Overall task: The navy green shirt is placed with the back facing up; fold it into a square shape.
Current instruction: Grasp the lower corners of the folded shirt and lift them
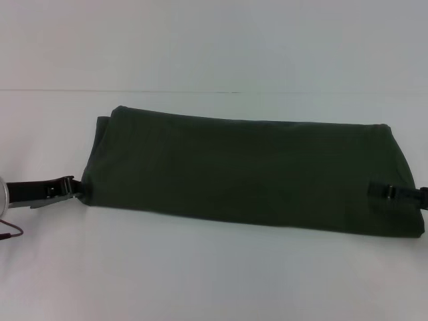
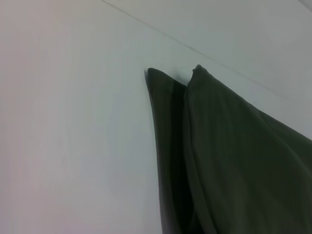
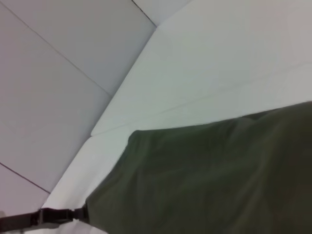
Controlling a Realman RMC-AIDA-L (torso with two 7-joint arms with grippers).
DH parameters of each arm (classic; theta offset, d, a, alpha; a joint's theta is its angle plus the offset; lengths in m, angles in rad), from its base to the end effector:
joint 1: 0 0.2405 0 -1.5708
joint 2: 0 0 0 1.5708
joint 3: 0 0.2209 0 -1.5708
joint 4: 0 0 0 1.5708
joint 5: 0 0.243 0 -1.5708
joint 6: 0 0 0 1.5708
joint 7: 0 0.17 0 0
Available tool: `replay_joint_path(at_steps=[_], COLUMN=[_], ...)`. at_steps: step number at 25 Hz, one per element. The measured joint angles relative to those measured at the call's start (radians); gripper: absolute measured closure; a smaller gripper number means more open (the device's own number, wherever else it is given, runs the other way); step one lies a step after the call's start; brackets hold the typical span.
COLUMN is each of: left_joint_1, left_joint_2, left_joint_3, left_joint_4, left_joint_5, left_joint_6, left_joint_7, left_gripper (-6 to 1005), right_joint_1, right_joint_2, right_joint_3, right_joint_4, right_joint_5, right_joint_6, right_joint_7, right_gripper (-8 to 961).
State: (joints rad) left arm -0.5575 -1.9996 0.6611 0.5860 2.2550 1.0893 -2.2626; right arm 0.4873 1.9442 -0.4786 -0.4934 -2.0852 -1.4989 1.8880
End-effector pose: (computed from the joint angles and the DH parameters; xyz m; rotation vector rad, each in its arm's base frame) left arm -0.3394 0.3915 0.0209 -1.9604 -1.6912 -0.3959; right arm 0.3192 0.3422 0.0394 -2.2746 1.5243 0.7827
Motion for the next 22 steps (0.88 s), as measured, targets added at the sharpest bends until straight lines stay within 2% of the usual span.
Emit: replay_joint_path(at_steps=[3,6,9,12,14,16,22], left_joint_1=[-0.002,-0.004,-0.004,-0.002,-0.001,-0.001,-0.005], left_joint_2=[0.0,0.001,0.003,0.004,0.005,0.006,0.006], left_joint_3=[0.006,0.007,0.008,0.008,0.008,0.008,0.008], left_joint_4=[0.0,0.001,0.003,0.014,0.015,0.015,0.015], left_joint_5=[0.0,0.0,0.0,0.0,0.0,0.0,0.0], left_joint_6=[-0.001,0.005,0.008,0.015,0.019,0.019,0.032], left_joint_7=[0.0,0.001,0.001,0.004,0.008,0.012,0.017], left_gripper=[1001,1001,1000,1000,1000,999,999], right_joint_1=[0.001,0.011,0.035,0.071,0.096,0.125,0.195], right_joint_2=[-0.003,-0.01,-0.04,-0.09,-0.103,-0.102,-0.078], right_joint_3=[0.0,-0.002,-0.004,-0.009,-0.022,-0.04,-0.083], right_joint_4=[-0.038,-0.115,-0.187,-0.208,-0.211,-0.215,-0.181], right_joint_5=[-0.045,-0.142,-0.252,-0.314,-0.343,-0.385,-0.475], right_joint_6=[-0.002,-0.011,-0.048,-0.086,-0.09,-0.083,-0.041], right_joint_7=[0.05,0.193,0.394,0.544,0.604,0.641,0.665], right_gripper=[121,120,119,119,120,120,123])
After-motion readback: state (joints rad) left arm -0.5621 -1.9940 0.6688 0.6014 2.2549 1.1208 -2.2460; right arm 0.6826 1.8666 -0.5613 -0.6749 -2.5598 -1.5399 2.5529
